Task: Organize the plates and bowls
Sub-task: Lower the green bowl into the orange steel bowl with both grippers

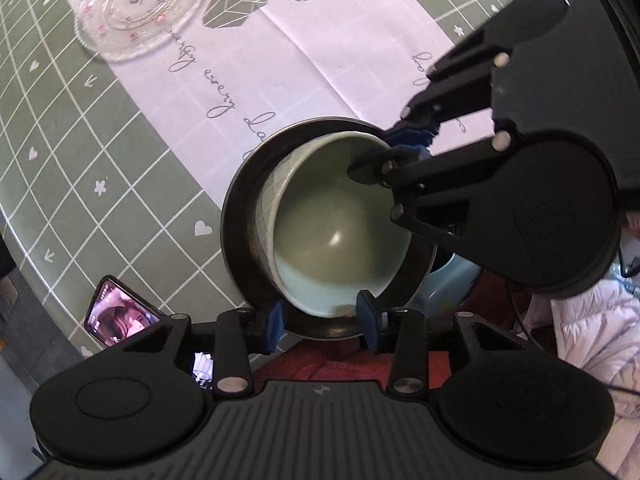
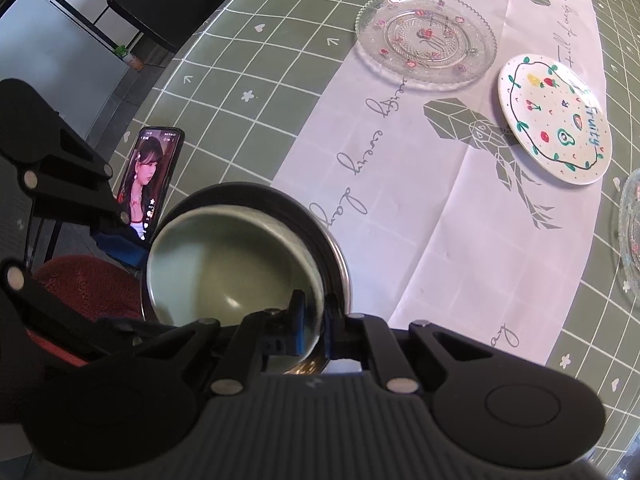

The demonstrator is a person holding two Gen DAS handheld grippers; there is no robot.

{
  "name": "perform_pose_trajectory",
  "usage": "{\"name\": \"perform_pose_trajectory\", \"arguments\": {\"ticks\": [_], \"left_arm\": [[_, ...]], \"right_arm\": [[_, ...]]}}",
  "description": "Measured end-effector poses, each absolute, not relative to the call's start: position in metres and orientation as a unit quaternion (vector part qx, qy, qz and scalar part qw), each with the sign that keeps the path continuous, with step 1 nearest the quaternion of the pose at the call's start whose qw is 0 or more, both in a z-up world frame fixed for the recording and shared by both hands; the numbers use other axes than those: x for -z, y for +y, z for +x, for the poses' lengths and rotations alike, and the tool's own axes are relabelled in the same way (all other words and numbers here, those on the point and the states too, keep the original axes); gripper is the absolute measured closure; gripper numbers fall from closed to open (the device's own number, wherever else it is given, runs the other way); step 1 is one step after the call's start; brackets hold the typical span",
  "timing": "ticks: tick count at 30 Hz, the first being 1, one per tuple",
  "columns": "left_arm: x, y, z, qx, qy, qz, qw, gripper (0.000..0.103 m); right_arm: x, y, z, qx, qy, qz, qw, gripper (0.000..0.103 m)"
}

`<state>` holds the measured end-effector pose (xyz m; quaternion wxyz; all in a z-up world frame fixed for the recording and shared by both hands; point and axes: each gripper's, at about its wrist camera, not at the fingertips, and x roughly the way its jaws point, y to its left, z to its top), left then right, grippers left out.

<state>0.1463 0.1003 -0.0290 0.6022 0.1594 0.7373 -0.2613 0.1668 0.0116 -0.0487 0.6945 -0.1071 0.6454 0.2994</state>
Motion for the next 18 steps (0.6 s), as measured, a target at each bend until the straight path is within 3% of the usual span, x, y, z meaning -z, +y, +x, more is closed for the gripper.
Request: {"name": "perform_pose_trajectory", "arguments": {"ticks": [18], "left_arm": [[0.004,0.12,0.141,0.253,0.67,0.147,0.682,0.054]], "right_arm": [[0.048,0.013,0.171,-0.292,0.648,-0.102,0.696,0.098]]}}
